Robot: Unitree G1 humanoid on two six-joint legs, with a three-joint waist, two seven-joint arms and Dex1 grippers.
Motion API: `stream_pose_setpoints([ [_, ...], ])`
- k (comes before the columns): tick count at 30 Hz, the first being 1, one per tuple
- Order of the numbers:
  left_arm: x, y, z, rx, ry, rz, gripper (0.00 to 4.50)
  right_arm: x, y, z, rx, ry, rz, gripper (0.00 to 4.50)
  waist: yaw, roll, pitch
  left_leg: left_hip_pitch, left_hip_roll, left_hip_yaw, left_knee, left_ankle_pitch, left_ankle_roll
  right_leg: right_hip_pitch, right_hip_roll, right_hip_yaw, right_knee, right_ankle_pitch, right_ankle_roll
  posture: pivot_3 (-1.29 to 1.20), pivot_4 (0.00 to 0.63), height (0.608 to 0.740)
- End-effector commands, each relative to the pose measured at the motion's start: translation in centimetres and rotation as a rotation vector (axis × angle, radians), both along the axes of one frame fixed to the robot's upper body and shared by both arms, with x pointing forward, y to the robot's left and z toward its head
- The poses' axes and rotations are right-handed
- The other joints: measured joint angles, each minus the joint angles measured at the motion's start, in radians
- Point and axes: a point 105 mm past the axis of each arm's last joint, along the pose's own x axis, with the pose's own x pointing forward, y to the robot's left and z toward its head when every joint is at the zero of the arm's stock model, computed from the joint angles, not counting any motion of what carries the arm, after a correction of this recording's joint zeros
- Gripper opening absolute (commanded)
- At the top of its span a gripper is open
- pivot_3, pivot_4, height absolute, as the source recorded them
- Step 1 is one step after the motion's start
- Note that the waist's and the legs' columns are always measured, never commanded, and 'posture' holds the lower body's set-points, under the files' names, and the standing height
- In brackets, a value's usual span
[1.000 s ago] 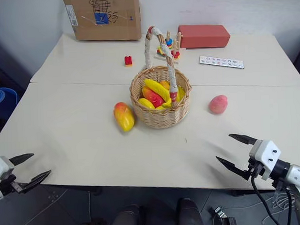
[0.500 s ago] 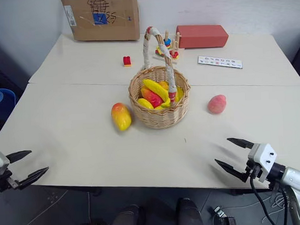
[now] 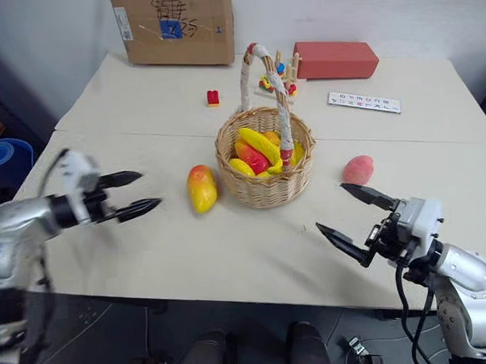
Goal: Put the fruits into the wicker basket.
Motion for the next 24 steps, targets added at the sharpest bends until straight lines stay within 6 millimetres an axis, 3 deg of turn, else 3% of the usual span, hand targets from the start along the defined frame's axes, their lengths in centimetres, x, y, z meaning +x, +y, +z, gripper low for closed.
stream_pose_setpoints([
  [1, 1.8, -2.0, -1.2, -0.024, 0.17, 0.071, 4.5, -0.5, 0.5, 0.6, 0.005, -0.024, 0.011, 4.46, -0.002, 0.0, 0.0, 0.0, 0.0, 0.0, 0.0, 0.0, 0.0, 0.0, 0.0, 0.0, 0.0, 0.0, 0.0, 0.0, 0.15, 0.74],
  [6, 3.1, -4.0, -2.4, 0.027, 0.249, 0.12, 4.5, -1.1, 0.9, 0.3, 0.001, -0.034, 0.022, 4.46, -0.006, 0.0, 0.0, 0.0, 0.0, 0.0, 0.001, 0.0, 0.001, 0.0, 0.0, 0.0, 0.0, 0.0, 0.0, 0.0, 0.15, 0.74],
  [10, 3.6, -4.8, -4.1, 0.104, 0.28, 0.143, 4.5, -1.8, 2.2, 1.2, 0.012, -0.069, 0.066, 4.46, -0.005, 0.0, 0.0, 0.0, 0.0, 0.001, 0.001, 0.0, 0.0, 0.0, 0.0, 0.001, 0.0, 0.0, 0.0, 0.0, 0.15, 0.74],
  [13, 3.9, -5.8, -4.4, 0.064, 0.268, 0.13, 3.92, -1.6, 2.9, 2.0, 0.026, -0.092, 0.077, 4.5, 0.002, 0.0, 0.0, 0.001, 0.0, 0.0, 0.002, 0.0, 0.0, 0.001, 0.0, 0.001, 0.0, 0.0, 0.0, 0.0, 0.15, 0.74],
  [17, 3.8, -5.9, -3.9, 0.008, 0.225, 0.108, 2.68, -1.1, 2.9, 2.3, 0.027, -0.094, 0.059, 4.5, 0.009, 0.0, 0.0, 0.0, 0.0, 0.0, 0.003, 0.0, 0.001, 0.001, 0.0, 0.001, 0.0, 0.0, 0.0, 0.0, 0.15, 0.74],
  [20, 3.8, -4.3, -2.5, -0.031, 0.117, 0.104, 1.71, -1.1, 2.6, 2.0, 0.025, -0.076, 0.044, 4.5, 0.008, 0.0, 0.0, 0.0, 0.0, 0.0, 0.002, 0.0, 0.001, 0.001, 0.0, 0.0, 0.0, 0.0, 0.0, 0.0, 0.15, 0.74],
  [23, 3.0, -1.2, -2.3, 0.049, 0.052, 0.112, 0.74, -1.2, 2.6, 1.8, 0.022, -0.058, 0.04, 4.5, 0.002, 0.0, 0.0, 0.0, 0.0, 0.0, 0.002, 0.0, 0.001, 0.0, 0.0, 0.0, -0.001, 0.0, 0.0, 0.0, 0.15, 0.74],
  [24, 2.6, -0.2, -2.5, 0.075, 0.053, 0.118, 0.74, -1.2, 2.6, 1.7, 0.023, -0.051, 0.038, 4.5, -0.002, 0.0, 0.0, 0.0, 0.0, 0.0, 0.002, 0.0, 0.0, 0.0, 0.0, 0.0, -0.001, 0.0, 0.0, 0.0, 0.15, 0.74],
])
